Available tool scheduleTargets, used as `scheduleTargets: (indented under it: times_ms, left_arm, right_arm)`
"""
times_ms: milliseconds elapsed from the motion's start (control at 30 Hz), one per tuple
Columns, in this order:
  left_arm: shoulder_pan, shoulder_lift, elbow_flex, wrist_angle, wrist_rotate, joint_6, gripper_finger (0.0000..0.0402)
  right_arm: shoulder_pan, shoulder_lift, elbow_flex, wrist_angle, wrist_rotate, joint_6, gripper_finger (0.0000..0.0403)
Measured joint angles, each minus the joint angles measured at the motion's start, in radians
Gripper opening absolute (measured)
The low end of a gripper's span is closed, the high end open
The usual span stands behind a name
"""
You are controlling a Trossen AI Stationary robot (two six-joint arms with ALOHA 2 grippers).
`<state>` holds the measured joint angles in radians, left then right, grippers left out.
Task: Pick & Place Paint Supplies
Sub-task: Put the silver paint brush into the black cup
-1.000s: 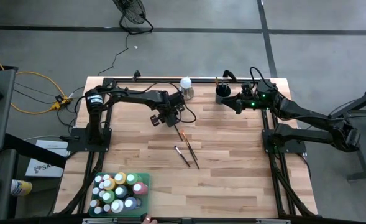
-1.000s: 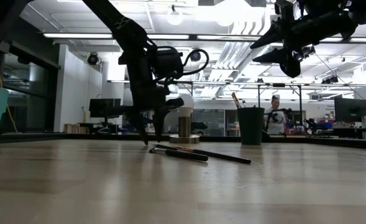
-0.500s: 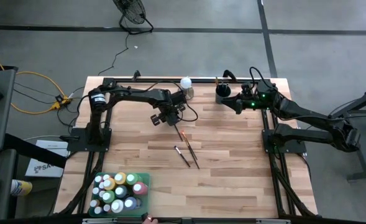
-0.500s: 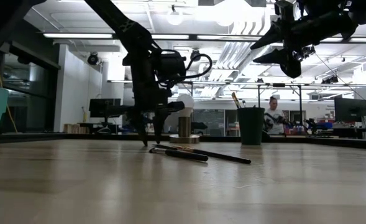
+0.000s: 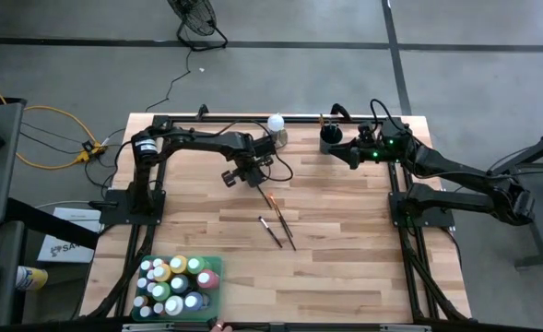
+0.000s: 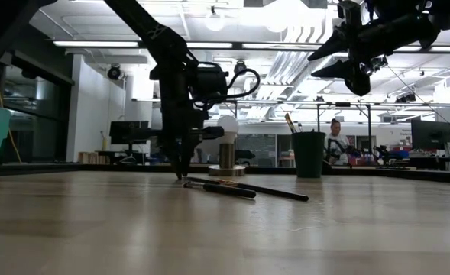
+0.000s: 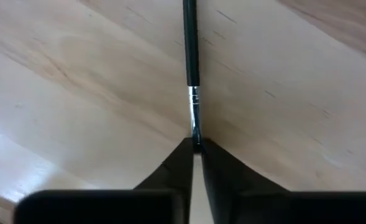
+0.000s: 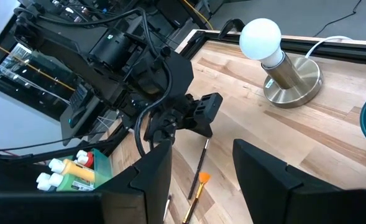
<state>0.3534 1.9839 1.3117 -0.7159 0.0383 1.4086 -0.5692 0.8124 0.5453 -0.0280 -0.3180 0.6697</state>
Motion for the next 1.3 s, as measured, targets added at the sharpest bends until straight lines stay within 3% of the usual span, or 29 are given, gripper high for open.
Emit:
scheduleTargets:
  times_ms: [133,533,1067,1300]
  left_arm:
    - [0.0,0.0,0.0,-0.002,-0.001,-0.001,0.0004]
    - [-0.001,0.0,0.009,-0.024,-0.031,-0.03,0.0001]
    - [-0.042,0.007,0.217,-0.143,-0.108,-0.053,0.0]
    - [-0.088,0.006,0.315,-0.18,-0.173,-0.051,0.0]
  right_arm:
    - [0.0,0.0,0.0,0.0,0.0,0.0,0.0165]
    - [0.0,0.0,0.0,0.0,0.0,0.0,0.0165]
    - [0.0,0.0,0.0,0.0,-0.003,0.021,0.0165]
    - [0.0,0.01,0.0,0.001,-0.128,0.092,0.0165]
